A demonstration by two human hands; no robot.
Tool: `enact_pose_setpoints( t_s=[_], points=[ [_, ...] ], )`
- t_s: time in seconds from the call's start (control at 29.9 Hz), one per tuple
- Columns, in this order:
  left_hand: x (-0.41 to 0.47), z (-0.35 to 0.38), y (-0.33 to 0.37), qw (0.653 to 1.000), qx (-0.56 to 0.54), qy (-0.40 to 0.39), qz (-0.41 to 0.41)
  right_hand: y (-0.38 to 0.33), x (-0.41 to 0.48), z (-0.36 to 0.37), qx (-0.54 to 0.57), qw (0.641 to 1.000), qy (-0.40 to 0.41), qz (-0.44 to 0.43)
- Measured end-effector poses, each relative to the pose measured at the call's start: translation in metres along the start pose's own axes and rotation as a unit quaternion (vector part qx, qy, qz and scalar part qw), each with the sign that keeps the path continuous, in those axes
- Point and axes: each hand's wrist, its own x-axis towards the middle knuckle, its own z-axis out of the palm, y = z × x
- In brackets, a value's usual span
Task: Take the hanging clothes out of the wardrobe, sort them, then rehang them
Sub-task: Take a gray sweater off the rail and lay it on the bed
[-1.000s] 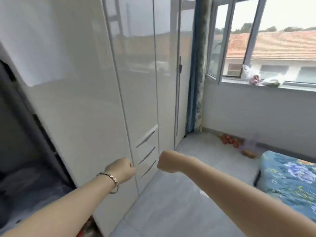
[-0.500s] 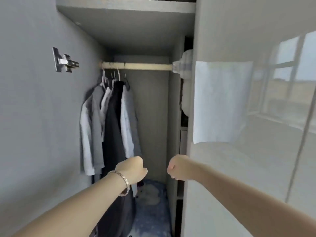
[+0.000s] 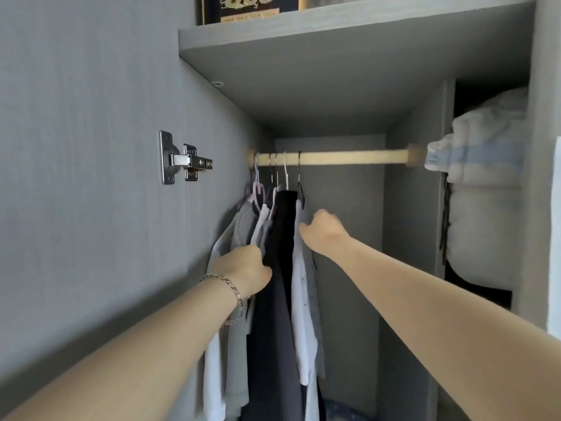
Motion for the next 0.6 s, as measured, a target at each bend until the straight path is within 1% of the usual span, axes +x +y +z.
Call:
enact_pose_setpoints(
  t_s=[0.13, 0.2, 0.23, 0.37, 0.44, 0.54, 0.6],
  points=[
    [0.031, -0.017, 0.009, 0.998, -0.063, -0.01, 0.007, -0.006, 0.046, 0.01, 0.04, 0.997, -0.005, 0.06],
    [0.045, -0.022, 0.01, 0.996, -0.087, -0.015, 0.011, -0.006, 0.059, 0.016, 0.067, 0.995, -0.004, 0.074],
    [0.05, -0.023, 0.011, 0.994, -0.105, -0.025, 0.007, -0.006, 0.064, 0.019, 0.073, 0.995, 0.011, 0.066],
    [0.061, -0.022, 0.013, 0.987, -0.149, -0.057, -0.018, -0.002, 0.075, 0.017, 0.102, 0.988, 0.111, 0.036],
    [0.061, -0.021, 0.015, 0.984, -0.163, -0.067, -0.021, 0.002, 0.073, 0.01, 0.112, 0.983, 0.141, 0.026],
    [0.056, -0.02, 0.019, 0.982, -0.176, -0.063, -0.024, 0.005, 0.048, -0.005, 0.093, 0.985, 0.146, -0.01],
    [0.049, -0.018, 0.021, 0.985, -0.162, -0.048, -0.025, 0.009, 0.022, -0.017, 0.082, 0.987, 0.138, -0.025]
  ],
)
